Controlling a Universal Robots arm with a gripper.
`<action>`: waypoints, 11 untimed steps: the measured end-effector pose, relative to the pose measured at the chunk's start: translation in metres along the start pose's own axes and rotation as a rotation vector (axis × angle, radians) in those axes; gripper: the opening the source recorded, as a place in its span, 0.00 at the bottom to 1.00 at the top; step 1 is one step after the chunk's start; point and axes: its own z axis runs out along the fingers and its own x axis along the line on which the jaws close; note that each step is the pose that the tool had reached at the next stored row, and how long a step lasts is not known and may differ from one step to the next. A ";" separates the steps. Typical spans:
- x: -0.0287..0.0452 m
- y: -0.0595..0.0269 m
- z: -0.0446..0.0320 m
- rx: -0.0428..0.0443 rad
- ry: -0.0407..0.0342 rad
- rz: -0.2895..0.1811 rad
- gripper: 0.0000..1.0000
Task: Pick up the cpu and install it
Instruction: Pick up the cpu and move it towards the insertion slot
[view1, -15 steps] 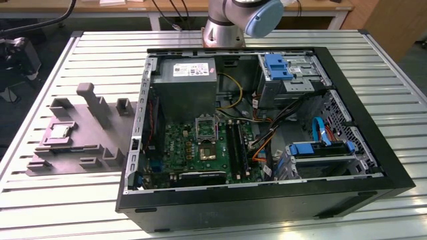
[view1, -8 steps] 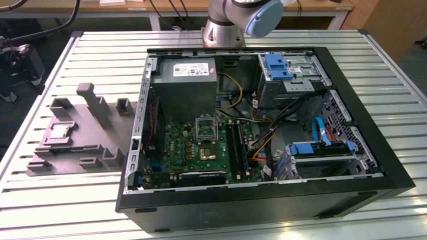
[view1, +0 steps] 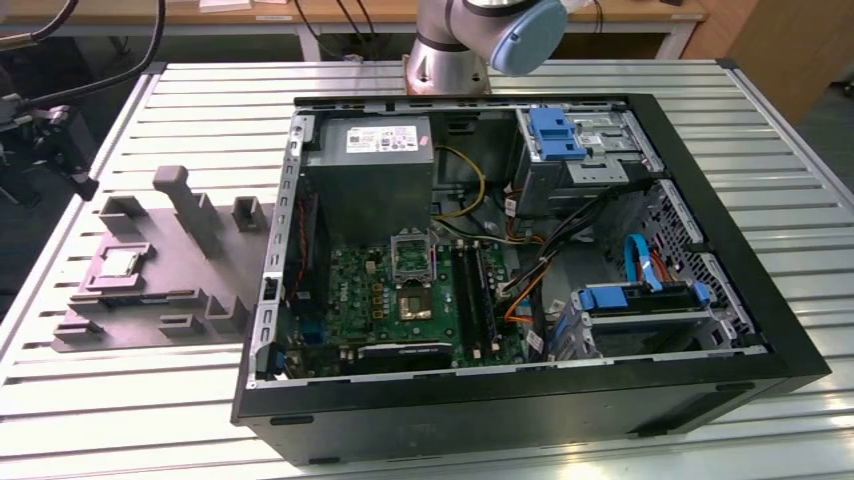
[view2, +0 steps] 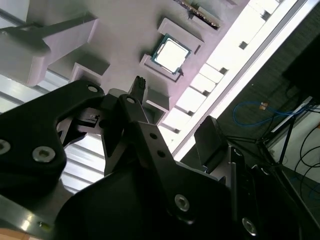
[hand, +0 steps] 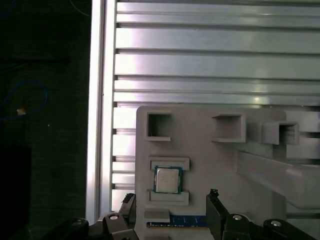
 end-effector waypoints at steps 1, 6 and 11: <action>0.0000 0.0000 0.0008 0.0000 0.0000 0.002 0.66; 0.0000 -0.0001 0.0013 0.0001 0.0001 0.003 0.66; 0.0001 -0.0003 0.0057 -0.0001 -0.0002 0.003 0.66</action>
